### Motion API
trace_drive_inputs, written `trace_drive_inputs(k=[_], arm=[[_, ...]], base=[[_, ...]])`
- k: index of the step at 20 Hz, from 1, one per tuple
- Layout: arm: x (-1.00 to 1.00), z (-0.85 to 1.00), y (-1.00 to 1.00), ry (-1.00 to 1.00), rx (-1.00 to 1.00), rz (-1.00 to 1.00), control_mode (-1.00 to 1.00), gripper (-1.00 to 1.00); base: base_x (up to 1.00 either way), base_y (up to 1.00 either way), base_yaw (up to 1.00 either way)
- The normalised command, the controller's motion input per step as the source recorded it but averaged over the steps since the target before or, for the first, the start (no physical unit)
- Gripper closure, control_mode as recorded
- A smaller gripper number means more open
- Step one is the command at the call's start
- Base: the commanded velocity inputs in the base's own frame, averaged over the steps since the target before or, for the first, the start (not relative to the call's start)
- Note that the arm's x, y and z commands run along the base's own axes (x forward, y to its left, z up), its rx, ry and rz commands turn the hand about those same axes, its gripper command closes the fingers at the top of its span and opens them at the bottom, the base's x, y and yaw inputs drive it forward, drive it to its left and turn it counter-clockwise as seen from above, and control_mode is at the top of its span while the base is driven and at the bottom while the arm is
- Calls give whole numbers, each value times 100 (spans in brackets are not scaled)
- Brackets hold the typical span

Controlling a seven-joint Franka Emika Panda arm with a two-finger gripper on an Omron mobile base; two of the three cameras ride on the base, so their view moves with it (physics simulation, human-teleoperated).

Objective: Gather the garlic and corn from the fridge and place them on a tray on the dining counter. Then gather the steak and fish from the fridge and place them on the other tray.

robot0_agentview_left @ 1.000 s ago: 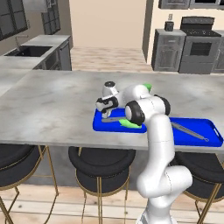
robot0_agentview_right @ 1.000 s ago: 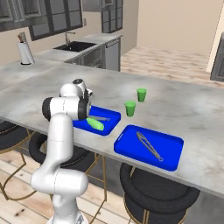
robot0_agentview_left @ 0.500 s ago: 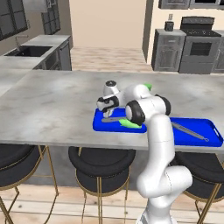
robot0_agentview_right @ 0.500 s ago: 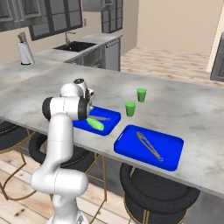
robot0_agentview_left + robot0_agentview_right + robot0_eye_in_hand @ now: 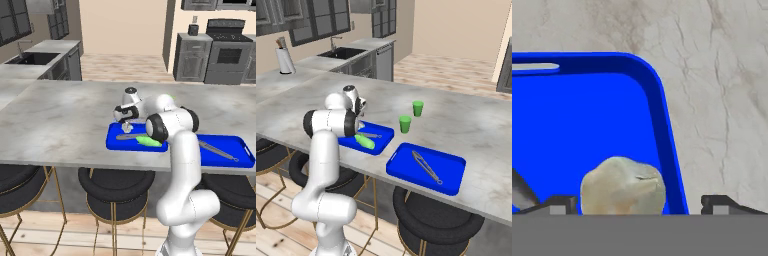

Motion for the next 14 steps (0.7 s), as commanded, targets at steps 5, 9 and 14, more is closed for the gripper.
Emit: trace_drive_inputs(k=[5, 9, 14], arm=[[-43, 41, -67, 0, 0, -8, -100, -100], [-79, 31, -50, 0, 1, -20, -100, -100], [-94, 20, -16, -7, 0, -38, -100, -100]], base=[[0, 0, 0], [0, 0, 0], [0, 0, 0]])
